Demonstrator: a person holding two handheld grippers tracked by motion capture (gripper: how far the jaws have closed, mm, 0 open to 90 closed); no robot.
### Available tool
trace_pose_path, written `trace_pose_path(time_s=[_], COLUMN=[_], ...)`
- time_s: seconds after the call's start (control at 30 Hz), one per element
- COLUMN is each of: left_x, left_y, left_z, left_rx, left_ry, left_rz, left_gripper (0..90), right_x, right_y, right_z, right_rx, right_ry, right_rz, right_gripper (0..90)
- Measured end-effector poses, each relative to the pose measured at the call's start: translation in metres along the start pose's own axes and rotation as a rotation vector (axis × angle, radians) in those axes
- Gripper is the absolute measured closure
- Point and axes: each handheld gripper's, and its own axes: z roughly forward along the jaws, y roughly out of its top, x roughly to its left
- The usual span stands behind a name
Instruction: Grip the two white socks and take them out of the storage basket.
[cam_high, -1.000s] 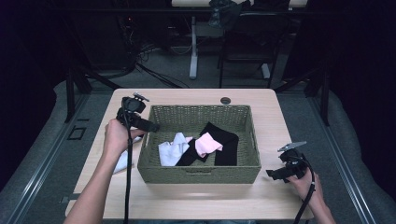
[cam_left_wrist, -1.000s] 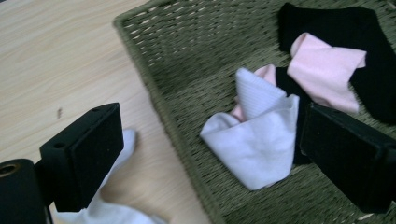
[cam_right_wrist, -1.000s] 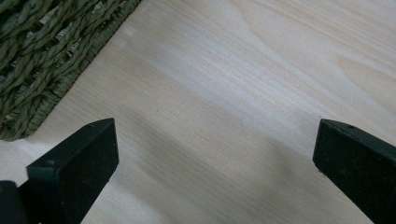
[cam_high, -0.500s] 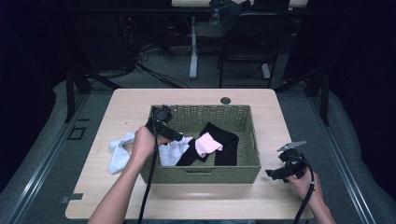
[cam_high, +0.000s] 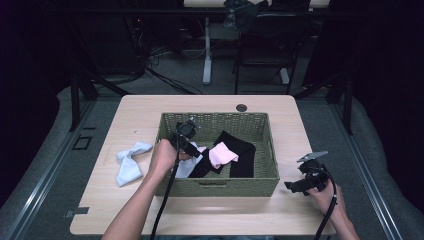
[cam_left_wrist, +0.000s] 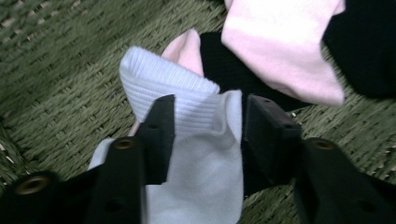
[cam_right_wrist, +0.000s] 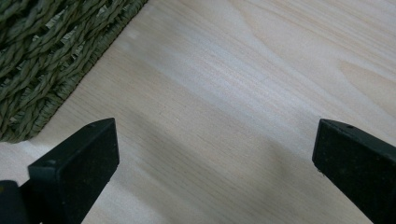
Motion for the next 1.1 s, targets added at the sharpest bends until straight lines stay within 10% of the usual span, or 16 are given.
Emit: trace_pose_path(time_s=[0.2,1.1], left_x=[0.001,0.008], left_y=[-0.003,0.005], left_z=[0.003,-0.107], left_rx=[0.004,-0.172], left_ry=[0.001,-0.004], left_rz=[0.009,0.008], left_gripper=[85.0,86.2], right_x=[0.000,0.001], right_y=[0.000,0.001], right_z=[0.000,0.001], right_rx=[-0.003,0.006], right_ry=[0.001,0.008], right_rz=[-0.002,-0.004], right_gripper=[0.1,0.2])
